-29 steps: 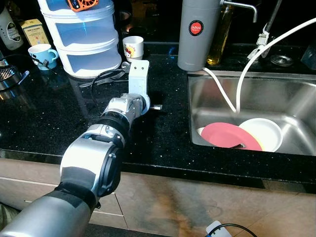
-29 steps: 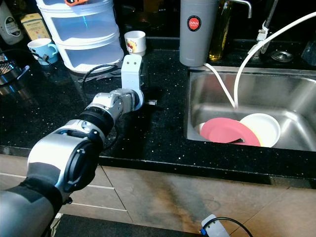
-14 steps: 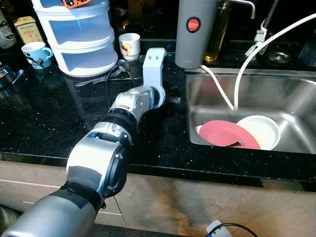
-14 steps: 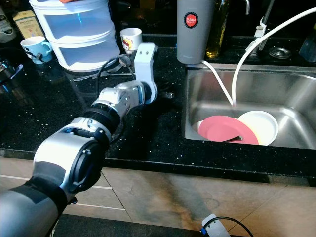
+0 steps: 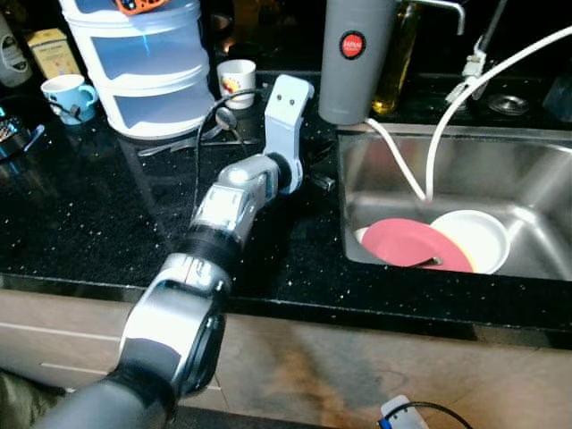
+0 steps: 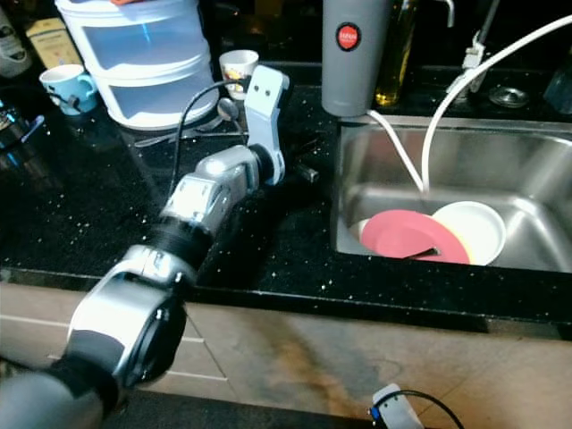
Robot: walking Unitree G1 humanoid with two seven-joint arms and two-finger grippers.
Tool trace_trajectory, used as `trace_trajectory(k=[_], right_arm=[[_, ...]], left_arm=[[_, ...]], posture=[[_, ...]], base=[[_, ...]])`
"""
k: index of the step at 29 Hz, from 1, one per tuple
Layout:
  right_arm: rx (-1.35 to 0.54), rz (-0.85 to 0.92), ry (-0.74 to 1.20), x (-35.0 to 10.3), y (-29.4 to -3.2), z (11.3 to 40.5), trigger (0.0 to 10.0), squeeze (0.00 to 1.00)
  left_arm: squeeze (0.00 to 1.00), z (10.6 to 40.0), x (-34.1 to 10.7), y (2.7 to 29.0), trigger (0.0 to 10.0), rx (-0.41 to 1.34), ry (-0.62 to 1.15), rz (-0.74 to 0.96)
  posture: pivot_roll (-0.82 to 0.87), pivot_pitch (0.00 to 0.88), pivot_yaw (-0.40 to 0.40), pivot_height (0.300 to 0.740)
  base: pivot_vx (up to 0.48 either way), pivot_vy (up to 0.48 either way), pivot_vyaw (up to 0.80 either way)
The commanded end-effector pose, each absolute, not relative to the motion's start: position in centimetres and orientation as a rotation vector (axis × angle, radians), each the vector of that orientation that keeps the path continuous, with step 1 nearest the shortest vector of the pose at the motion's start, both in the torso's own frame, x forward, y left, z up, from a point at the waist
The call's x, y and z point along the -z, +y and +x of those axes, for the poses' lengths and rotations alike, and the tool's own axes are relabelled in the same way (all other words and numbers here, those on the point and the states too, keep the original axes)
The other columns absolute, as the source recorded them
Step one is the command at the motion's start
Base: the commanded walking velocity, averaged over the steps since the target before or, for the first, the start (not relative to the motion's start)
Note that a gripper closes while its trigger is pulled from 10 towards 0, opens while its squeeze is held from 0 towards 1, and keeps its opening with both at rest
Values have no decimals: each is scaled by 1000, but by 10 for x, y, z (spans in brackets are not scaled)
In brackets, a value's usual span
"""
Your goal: Kitchen organization
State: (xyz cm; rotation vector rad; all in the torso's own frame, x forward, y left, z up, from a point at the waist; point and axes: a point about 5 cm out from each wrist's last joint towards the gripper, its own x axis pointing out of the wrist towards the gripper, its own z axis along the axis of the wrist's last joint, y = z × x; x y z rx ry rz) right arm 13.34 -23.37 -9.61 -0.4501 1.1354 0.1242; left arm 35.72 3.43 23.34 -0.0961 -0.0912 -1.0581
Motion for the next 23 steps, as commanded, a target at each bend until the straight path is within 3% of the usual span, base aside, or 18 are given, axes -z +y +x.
trace_trajectory(k=[1, 8, 11, 14, 19, 23], right_arm=[[-153, -443, 1124, 96, -230, 134, 10000, 0], [-181, -395, 1109, 96, -228, 136, 10000, 0], [-179, -394, 1108, 96, -228, 136, 10000, 0], [-186, -389, 1102, 95, -228, 136, 10000, 0], [-191, -391, 1101, 96, -227, 136, 10000, 0], [-192, -396, 1103, 96, -227, 136, 10000, 0]], left_arm=[[0, 350, -240, 35, 10000, 1124, -122, -74], [0, 292, -229, 46, 10000, 1448, -192, -74], [0, 286, -229, 46, 10000, 1479, -196, -76], [0, 252, -226, 53, 10000, 1649, -170, -115], [0, 223, -219, 63, 10000, 1807, -112, -166], [0, 209, -213, 70, 10000, 1869, -74, -205]], posture=[[-17, 11, 6, 740], [-17, 5, -2, 740], [-17, 4, -3, 740], [-16, 2, -6, 740], [-15, 2, -6, 740], [-11, 3, -7, 740]], base=[[0, 0, 0], [0, 0, 0], [0, 0, 0], [0, 0, 0], [0, 0, 0], [-324, 0, 0]])
